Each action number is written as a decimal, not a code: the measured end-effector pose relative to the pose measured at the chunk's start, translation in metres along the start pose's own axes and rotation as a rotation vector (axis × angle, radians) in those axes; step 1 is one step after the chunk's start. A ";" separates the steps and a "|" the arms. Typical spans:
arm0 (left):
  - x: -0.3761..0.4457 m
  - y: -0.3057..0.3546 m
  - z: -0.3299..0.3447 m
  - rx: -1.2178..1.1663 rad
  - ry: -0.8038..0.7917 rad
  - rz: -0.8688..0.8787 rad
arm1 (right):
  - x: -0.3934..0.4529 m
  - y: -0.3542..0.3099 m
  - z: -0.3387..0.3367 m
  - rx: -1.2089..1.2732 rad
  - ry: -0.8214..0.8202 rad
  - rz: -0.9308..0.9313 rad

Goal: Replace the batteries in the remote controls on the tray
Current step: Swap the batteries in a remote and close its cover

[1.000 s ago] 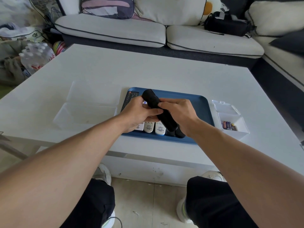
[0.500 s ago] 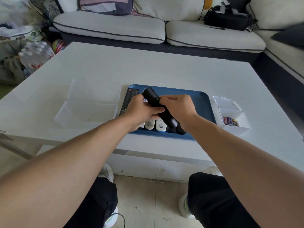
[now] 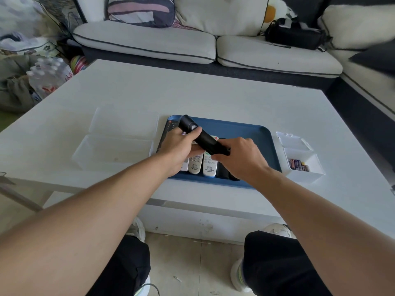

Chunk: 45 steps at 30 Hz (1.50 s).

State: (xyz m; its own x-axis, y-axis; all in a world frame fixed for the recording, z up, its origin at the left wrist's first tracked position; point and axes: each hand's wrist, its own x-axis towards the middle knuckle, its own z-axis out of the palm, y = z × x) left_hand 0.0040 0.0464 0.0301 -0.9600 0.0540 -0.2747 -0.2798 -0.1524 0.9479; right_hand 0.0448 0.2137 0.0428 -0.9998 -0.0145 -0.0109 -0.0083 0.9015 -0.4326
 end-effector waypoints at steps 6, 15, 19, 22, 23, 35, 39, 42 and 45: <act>0.005 0.005 -0.010 0.061 0.249 0.091 | -0.003 0.006 -0.007 -0.049 -0.114 0.014; 0.005 0.013 -0.029 -0.053 0.356 -0.068 | -0.038 -0.005 0.026 -0.254 -0.339 -0.177; -0.002 0.020 -0.020 -0.227 0.154 -0.188 | -0.045 -0.007 0.042 -0.372 -0.258 -0.159; -0.002 0.019 -0.018 -0.217 0.070 -0.181 | -0.048 -0.008 0.046 -0.404 -0.211 -0.154; -0.002 0.019 -0.017 -0.214 0.055 -0.176 | -0.049 -0.009 0.047 -0.417 -0.199 -0.161; -0.006 0.013 -0.008 -0.034 -0.095 -0.051 | -0.036 -0.011 0.016 -0.202 0.038 -0.099; -0.006 0.010 -0.005 0.033 -0.146 -0.053 | -0.027 -0.007 0.003 -0.032 0.191 -0.329; -0.009 0.009 -0.001 0.058 -0.165 -0.067 | -0.023 -0.005 0.009 -0.139 0.158 -0.446; -0.009 0.007 0.001 0.009 -0.150 -0.102 | -0.018 -0.005 0.010 -0.164 0.224 -0.479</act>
State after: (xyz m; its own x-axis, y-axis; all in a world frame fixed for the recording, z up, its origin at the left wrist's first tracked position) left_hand 0.0110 0.0455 0.0397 -0.9144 0.2150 -0.3429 -0.3748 -0.1296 0.9180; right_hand 0.0629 0.2050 0.0357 -0.8625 -0.3635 0.3522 -0.4476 0.8726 -0.1957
